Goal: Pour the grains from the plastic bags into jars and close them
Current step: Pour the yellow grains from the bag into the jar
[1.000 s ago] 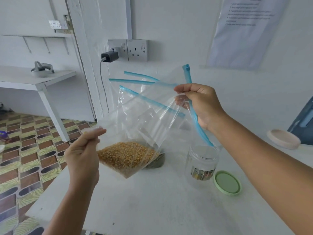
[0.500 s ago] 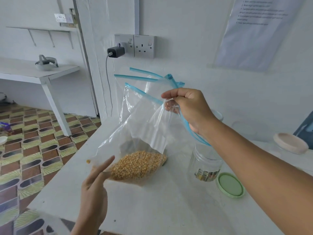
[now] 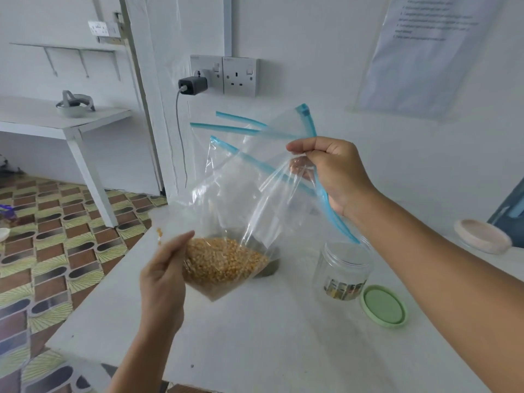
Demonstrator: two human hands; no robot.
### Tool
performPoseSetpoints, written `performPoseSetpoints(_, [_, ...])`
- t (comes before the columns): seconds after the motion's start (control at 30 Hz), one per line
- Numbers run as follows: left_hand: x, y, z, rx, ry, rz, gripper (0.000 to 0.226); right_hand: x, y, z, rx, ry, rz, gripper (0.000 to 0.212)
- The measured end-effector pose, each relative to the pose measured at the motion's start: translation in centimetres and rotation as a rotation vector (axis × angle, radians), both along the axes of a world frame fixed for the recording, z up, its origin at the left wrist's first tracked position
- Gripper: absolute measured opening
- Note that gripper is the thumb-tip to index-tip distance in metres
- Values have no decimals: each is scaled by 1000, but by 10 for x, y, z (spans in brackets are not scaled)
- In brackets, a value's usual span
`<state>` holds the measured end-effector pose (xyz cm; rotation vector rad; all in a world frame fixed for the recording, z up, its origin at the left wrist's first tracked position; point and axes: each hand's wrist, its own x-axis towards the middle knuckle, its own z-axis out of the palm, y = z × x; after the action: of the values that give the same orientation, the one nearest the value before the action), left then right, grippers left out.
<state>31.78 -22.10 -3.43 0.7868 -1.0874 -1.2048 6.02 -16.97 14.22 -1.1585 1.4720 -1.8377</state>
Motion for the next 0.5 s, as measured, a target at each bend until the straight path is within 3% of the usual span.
performPoseSetpoints(0.17, [-4,-22,42,-107,-23,49,44,-11,3,7,-59,-155,-62,43])
performPoseSetpoints(0.5, [-26,-36,74,-107,-34,66,48,-20,12,14,-86,-156,-101,40])
